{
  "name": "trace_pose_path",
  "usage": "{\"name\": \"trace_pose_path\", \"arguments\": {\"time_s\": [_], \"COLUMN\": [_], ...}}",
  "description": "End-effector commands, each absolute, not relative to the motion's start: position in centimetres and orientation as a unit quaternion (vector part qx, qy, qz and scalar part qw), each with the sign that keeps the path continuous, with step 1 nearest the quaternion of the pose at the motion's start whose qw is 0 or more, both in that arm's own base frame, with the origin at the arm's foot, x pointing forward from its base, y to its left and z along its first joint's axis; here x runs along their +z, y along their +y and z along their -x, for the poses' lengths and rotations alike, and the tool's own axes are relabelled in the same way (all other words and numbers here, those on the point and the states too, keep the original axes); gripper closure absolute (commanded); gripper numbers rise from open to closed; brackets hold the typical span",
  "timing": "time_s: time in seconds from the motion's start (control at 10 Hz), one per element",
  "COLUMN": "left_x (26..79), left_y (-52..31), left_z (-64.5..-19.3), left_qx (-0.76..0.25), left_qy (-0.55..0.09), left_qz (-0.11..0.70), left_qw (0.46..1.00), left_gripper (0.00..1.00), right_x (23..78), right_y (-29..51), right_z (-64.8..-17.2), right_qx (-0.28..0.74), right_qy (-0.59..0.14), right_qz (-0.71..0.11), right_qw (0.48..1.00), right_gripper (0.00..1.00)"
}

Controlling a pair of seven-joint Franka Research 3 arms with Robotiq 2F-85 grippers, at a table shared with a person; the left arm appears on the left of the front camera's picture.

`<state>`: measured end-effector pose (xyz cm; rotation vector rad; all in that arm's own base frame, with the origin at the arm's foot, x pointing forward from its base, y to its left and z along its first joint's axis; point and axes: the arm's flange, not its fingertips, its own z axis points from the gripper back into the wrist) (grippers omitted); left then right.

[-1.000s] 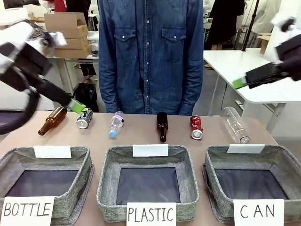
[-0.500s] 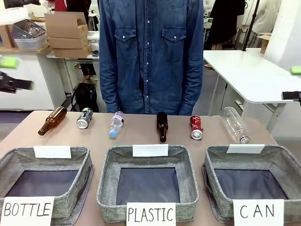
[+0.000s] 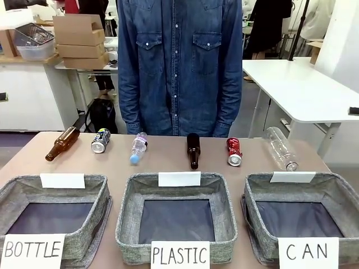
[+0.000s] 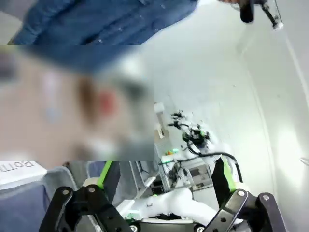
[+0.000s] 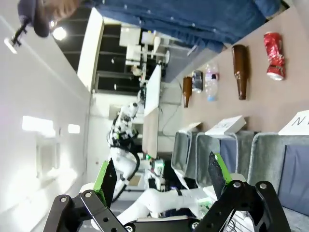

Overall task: Sort the can waste into the basket.
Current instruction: Pick up the can waste from the table and place it in the right Fabric basket.

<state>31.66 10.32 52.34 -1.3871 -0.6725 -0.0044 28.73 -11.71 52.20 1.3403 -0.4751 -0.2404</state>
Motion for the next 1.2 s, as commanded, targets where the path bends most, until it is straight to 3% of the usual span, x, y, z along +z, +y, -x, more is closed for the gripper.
{"name": "trace_pose_path", "arguments": {"time_s": [0.0,0.1,0.3,0.5,0.6,0.8,1.1], "left_x": [53.2,53.2,53.2,53.2,53.2,53.2,53.2], "left_y": [9.3,9.3,9.3,9.3,9.3,9.3,9.3], "left_z": [-31.6,-31.6,-31.6,-31.6,-31.6,-31.6,-31.6], "left_qx": [-0.046,-0.046,-0.046,-0.046,-0.046,-0.046,-0.046], "left_qy": [-0.298,-0.298,-0.298,-0.298,-0.298,-0.298,-0.298], "left_qz": [0.658,0.658,0.658,0.658,0.658,0.658,0.658], "left_qw": [0.690,0.690,0.690,0.690,0.690,0.690,0.690], "left_gripper": [0.00,0.00,0.00,0.00,0.00,0.00,0.00], "right_x": [52.5,52.2,53.3,53.8,53.8,53.7,52.2], "right_y": [-11.6,-11.7,-7.7,-3.9,-3.6,-8.7,-12.3], "right_z": [-28.8,-28.7,-32.3,-36.0,-36.3,-32.3,-27.1], "right_qx": [-0.086,-0.110,-0.117,-0.070,-0.026,-0.021,-0.095], "right_qy": [-0.225,-0.217,-0.191,-0.178,-0.156,-0.169,-0.200], "right_qz": [-0.614,-0.614,-0.462,-0.327,-0.337,-0.456,-0.477], "right_qw": [0.751,0.751,0.858,0.925,0.928,0.874,0.851], "right_gripper": [0.00,0.00,0.00,0.00,0.00,0.00,0.00]}}
